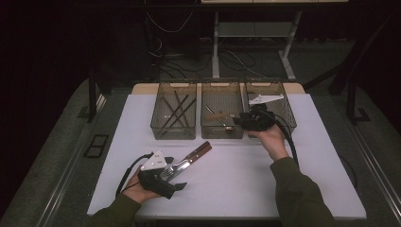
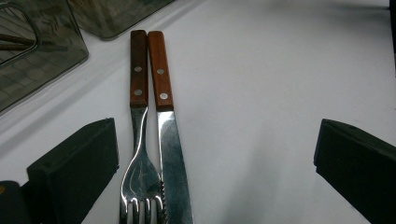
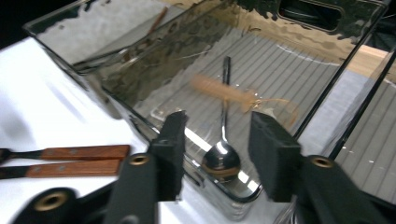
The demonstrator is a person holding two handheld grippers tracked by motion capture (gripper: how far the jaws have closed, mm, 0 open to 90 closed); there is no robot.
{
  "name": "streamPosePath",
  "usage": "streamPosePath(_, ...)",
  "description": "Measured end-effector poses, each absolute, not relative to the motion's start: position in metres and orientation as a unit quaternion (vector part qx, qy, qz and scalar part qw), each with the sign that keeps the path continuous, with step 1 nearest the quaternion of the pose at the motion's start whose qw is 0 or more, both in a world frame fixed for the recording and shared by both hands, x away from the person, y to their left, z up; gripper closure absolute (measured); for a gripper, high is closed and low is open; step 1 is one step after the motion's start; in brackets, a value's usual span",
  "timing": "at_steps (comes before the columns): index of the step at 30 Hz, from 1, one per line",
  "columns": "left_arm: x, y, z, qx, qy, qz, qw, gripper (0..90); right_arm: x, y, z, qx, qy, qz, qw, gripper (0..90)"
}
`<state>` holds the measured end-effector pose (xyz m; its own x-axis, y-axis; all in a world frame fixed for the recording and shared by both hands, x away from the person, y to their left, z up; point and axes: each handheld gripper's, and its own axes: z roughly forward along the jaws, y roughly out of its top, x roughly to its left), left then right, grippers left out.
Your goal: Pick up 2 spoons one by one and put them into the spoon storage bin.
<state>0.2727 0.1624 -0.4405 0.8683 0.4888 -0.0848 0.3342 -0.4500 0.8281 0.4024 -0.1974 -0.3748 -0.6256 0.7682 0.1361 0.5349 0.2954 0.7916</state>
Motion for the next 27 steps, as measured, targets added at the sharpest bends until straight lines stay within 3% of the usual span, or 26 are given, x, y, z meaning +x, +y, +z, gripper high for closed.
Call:
streamPosePath(8,0.273,0.163,-0.441,0.847,0.246,0.085,0.464,0.0,0.383,-0.215,-0.372,0.392,0.788,0.46,0.115,39.7)
streamPosePath(18,0.274,0.164,-0.441,0.848,0.249,0.088,0.459,0.0,0.355,-0.238,-0.389,0.409,0.773,0.466,0.136,20.1)
streamPosePath(27,0.273,0.164,-0.44,0.849,0.25,0.089,0.458,0.0,0.324,-0.259,-0.404,0.405,0.77,0.468,0.154,18.0)
